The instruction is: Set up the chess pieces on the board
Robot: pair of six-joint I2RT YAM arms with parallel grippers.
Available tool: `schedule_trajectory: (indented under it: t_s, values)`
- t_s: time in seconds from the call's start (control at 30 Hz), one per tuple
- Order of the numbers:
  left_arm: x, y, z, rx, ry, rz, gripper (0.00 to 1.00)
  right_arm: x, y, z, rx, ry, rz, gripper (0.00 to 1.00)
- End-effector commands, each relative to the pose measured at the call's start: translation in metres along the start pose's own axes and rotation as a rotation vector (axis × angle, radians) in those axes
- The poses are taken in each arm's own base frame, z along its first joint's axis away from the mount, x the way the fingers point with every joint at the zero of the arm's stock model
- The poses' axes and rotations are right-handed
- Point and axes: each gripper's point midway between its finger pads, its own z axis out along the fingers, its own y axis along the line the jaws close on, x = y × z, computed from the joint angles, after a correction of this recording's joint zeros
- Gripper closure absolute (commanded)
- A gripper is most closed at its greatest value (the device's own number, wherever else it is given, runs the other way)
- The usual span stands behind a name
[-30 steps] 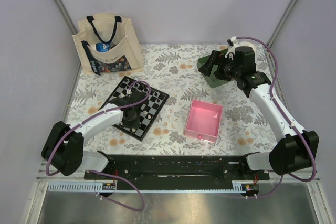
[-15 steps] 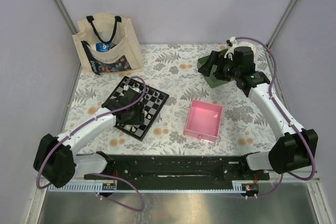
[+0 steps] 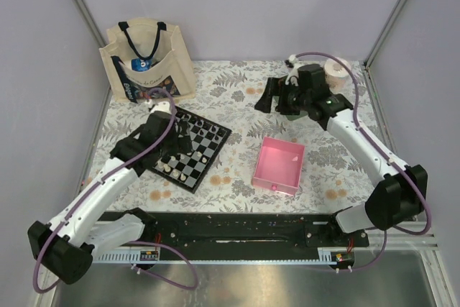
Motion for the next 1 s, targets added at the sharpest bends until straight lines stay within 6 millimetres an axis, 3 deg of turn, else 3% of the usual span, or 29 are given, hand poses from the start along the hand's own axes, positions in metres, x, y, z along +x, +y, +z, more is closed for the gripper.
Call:
schedule_trajectory:
  t_s: [0.0, 0.07, 0.13, 0.23, 0.4, 0.5, 0.63, 0.8, 0.97]
  values:
    - [-0.034, 0.051, -0.014, -0.182, -0.120, -0.148, 0.02, 0.031, 0.028, 0.015, 0.035, 0.091, -0.127, 0.09]
    - [-0.035, 0.080, -0.015, -0.236, -0.136, -0.251, 0.02, 0.050, 0.041, 0.024, 0.024, 0.138, -0.146, 0.12]
    - [-0.037, 0.102, -0.021, -0.271, -0.168, -0.340, 0.01, 0.068, 0.057, 0.032, -0.004, 0.181, -0.182, 0.22]
    - [-0.035, 0.129, -0.027, -0.329, -0.194, -0.434, 0.01, 0.094, 0.080, 0.044, -0.021, 0.241, -0.246, 0.26]
    - [-0.026, 0.158, -0.025, -0.364, -0.151, -0.540, 0.01, 0.127, 0.109, 0.062, -0.046, 0.308, -0.308, 0.28]
    - [-0.025, 0.157, -0.018, -0.318, -0.137, -0.550, 0.01, 0.141, 0.126, 0.075, -0.068, 0.332, -0.335, 0.28]
    - [-0.028, 0.153, -0.016, -0.287, -0.150, -0.531, 0.01, 0.145, 0.148, 0.085, -0.109, 0.341, -0.362, 0.30]
    - [-0.024, 0.144, -0.009, -0.224, -0.104, -0.471, 0.03, 0.141, 0.145, 0.088, -0.076, 0.321, -0.372, 0.29]
    - [-0.033, 0.140, 0.001, -0.183, -0.084, -0.436, 0.02, 0.126, 0.145, 0.069, -0.069, 0.274, -0.389, 0.19]
